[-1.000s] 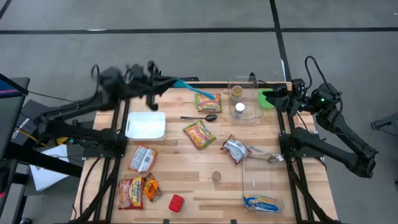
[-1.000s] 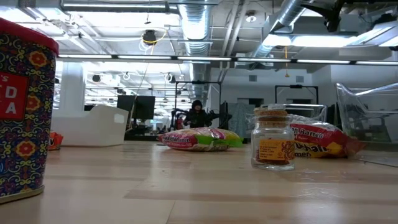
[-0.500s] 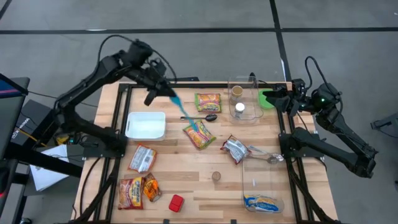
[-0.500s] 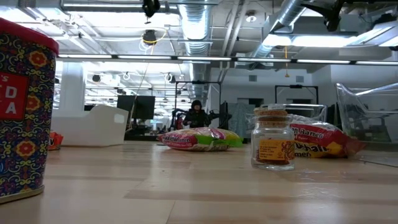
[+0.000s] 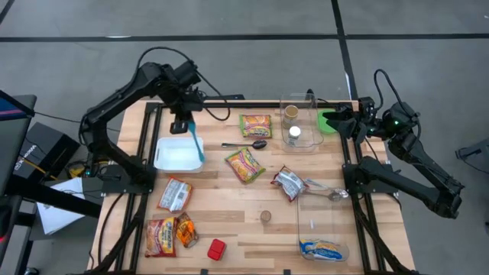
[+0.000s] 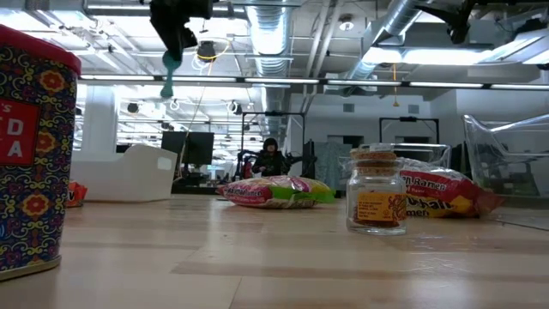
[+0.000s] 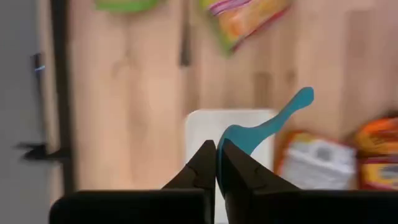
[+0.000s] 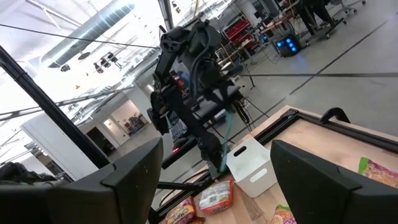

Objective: Pick & Place Food Item
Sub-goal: Put the blue spoon into the white bin

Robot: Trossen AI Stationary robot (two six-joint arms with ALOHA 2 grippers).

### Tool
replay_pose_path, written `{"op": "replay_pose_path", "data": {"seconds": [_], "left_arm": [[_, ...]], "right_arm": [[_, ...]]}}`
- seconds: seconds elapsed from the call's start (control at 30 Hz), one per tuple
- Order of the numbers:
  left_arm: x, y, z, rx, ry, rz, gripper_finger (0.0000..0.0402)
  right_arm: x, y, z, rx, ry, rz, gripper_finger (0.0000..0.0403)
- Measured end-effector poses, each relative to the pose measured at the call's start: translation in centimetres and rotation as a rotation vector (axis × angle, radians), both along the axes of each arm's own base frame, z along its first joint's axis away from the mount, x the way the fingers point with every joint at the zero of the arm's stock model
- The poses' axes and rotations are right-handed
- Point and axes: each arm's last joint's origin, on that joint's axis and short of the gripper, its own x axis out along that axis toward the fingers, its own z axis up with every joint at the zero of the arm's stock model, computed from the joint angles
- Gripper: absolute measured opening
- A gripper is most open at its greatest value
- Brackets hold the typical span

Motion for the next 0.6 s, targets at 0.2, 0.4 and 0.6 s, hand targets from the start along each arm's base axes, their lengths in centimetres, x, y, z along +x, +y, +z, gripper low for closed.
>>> {"op": "replay_pose_path", "data": {"seconds": [0.2, 0.4, 0.6], "left_arm": [[-0.1, -0.1, -0.2, 0.138, 0.103, -0.001, 0.0001], [0.4, -0.7, -1.2, 0.215, 0.196, -0.094, 0.0002], [1.3, -2.4, -3.5, 0.196, 0.284, -0.302, 0.0003]], "right_arm": [[0.0, 0.0, 0.0, -0.005, 0.001, -0.001, 0.0291], [0.0, 0.0, -0.1, -0.020, 0.011, -0.003, 0.0291], [0.0, 0.0, -0.2, -0.035, 0.021, -0.007, 0.0291]]}}
